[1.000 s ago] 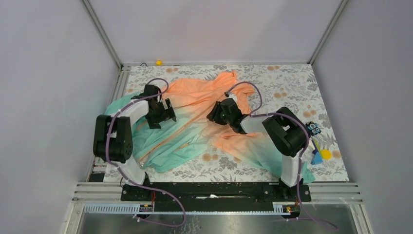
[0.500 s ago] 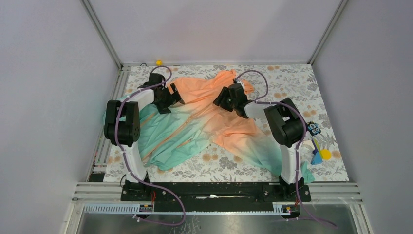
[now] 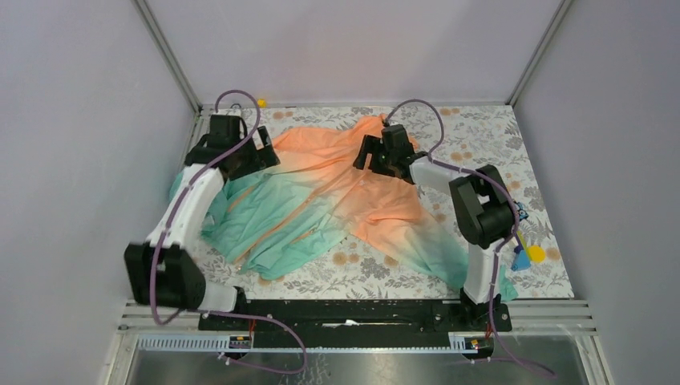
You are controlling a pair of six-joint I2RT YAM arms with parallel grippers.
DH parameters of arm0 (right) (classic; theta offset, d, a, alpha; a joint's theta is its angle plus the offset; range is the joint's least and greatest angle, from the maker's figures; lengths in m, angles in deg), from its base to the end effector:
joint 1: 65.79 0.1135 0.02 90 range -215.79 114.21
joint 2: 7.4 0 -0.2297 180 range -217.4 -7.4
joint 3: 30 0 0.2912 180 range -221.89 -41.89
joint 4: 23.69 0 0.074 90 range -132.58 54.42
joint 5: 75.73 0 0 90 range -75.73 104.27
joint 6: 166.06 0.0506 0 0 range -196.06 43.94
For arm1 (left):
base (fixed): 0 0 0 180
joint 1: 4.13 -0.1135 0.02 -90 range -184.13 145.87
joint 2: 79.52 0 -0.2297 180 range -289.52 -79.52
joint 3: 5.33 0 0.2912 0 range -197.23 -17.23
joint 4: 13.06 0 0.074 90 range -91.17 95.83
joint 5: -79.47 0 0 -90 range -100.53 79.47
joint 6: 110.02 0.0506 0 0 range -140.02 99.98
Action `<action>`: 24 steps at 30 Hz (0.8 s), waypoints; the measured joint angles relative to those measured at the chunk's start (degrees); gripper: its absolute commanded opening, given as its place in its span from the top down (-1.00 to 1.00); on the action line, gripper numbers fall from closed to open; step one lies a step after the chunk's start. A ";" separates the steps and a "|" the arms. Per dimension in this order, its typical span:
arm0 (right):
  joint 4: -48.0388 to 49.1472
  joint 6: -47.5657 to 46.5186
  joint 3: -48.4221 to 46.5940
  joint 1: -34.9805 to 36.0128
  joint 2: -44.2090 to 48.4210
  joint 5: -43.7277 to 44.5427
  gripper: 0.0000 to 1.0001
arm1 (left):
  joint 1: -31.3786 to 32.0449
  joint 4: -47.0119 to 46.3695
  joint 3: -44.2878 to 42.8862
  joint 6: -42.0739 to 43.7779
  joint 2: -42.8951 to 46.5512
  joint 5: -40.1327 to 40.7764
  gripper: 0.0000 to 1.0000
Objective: Zip up the jacket
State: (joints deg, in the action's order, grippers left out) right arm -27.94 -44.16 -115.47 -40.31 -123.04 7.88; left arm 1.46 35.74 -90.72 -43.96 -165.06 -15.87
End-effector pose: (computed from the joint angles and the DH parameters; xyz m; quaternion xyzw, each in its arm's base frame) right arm 0.4252 0.2089 0.1040 0.0235 0.8834 0.2667 0.3847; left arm 0.3728 -0.0412 0.2479 -0.1330 0.9261 -0.1314 0.3276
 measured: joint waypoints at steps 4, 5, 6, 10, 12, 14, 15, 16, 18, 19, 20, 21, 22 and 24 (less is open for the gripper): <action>-2.80 -1.55 2.10 4.26 8.57 3.48 -0.83 | -0.02 4.52 6.05 0.15 14.03 2.91 -0.98; -3.04 -1.31 2.43 6.25 10.93 4.52 -0.82 | 0.00 6.10 6.93 0.15 16.39 3.76 -0.98; -3.06 -0.61 2.62 8.68 13.14 5.42 -0.82 | -0.02 7.82 7.39 0.15 18.38 4.61 -0.98; -0.50 5.05 4.68 19.52 18.69 6.32 -0.82 | -0.02 12.41 7.02 0.15 24.28 7.21 -0.98; 3.02 9.25 8.50 26.27 20.90 6.34 -0.82 | -0.02 13.73 6.14 0.13 27.52 7.78 -0.98; 5.66 13.25 11.80 32.09 21.68 6.47 -0.82 | -0.02 14.10 5.18 0.07 31.21 7.76 -0.98; 6.80 15.50 13.18 34.69 21.70 6.40 -0.81 | -0.02 14.08 4.74 0.07 32.76 7.74 -0.98; 8.15 18.43 14.64 37.18 21.53 6.16 -0.81 | -0.02 14.08 4.33 0.07 34.34 7.69 -0.98; 10.36 23.30 15.76 39.85 20.44 5.40 -0.79 | -0.02 14.03 3.93 0.11 36.59 7.65 -0.98; 12.04 26.10 15.74 40.89 19.08 5.16 -0.77 | -0.02 14.08 3.91 0.15 37.90 7.52 -0.98; 13.64 28.52 15.54 41.62 17.55 4.98 -0.71 | -0.02 14.12 3.91 0.20 38.71 7.50 -0.98; 14.91 30.42 15.21 42.14 15.93 4.79 -0.65 | -0.02 14.21 3.91 0.20 39.43 7.39 -0.98; 16.04 32.52 14.49 42.73 13.90 4.63 -0.56 | -0.02 14.40 3.91 0.24 39.98 7.26 -0.98; 17.64 35.74 12.44 43.47 9.57 3.63 -0.41 | 0.00 15.10 3.91 0.52 40.63 7.04 -0.98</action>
State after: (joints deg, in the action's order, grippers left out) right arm -10.30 -8.43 -103.04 3.16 -113.46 11.51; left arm 1.46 50.84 -86.81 -43.44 -124.42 -8.83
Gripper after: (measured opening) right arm 0.808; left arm 0.986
